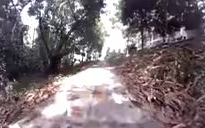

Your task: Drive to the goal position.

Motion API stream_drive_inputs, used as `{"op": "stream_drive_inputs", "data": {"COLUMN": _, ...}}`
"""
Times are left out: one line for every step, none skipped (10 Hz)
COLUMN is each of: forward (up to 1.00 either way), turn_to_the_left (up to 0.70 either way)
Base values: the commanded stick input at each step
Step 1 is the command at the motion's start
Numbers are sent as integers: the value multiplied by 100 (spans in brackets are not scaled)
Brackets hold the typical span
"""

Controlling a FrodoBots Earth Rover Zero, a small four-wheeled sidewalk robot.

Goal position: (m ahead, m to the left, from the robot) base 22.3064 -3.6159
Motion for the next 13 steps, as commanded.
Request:
{"op": "stream_drive_inputs", "data": {"forward": 70, "turn_to_the_left": 0}}
{"op": "stream_drive_inputs", "data": {"forward": 70, "turn_to_the_left": 0}}
{"op": "stream_drive_inputs", "data": {"forward": 70, "turn_to_the_left": 0}}
{"op": "stream_drive_inputs", "data": {"forward": 70, "turn_to_the_left": 0}}
{"op": "stream_drive_inputs", "data": {"forward": 70, "turn_to_the_left": 0}}
{"op": "stream_drive_inputs", "data": {"forward": 70, "turn_to_the_left": 0}}
{"op": "stream_drive_inputs", "data": {"forward": 70, "turn_to_the_left": 0}}
{"op": "stream_drive_inputs", "data": {"forward": 70, "turn_to_the_left": 0}}
{"op": "stream_drive_inputs", "data": {"forward": 70, "turn_to_the_left": 0}}
{"op": "stream_drive_inputs", "data": {"forward": 70, "turn_to_the_left": 0}}
{"op": "stream_drive_inputs", "data": {"forward": 70, "turn_to_the_left": 0}}
{"op": "stream_drive_inputs", "data": {"forward": 70, "turn_to_the_left": 0}}
{"op": "stream_drive_inputs", "data": {"forward": 70, "turn_to_the_left": 0}}
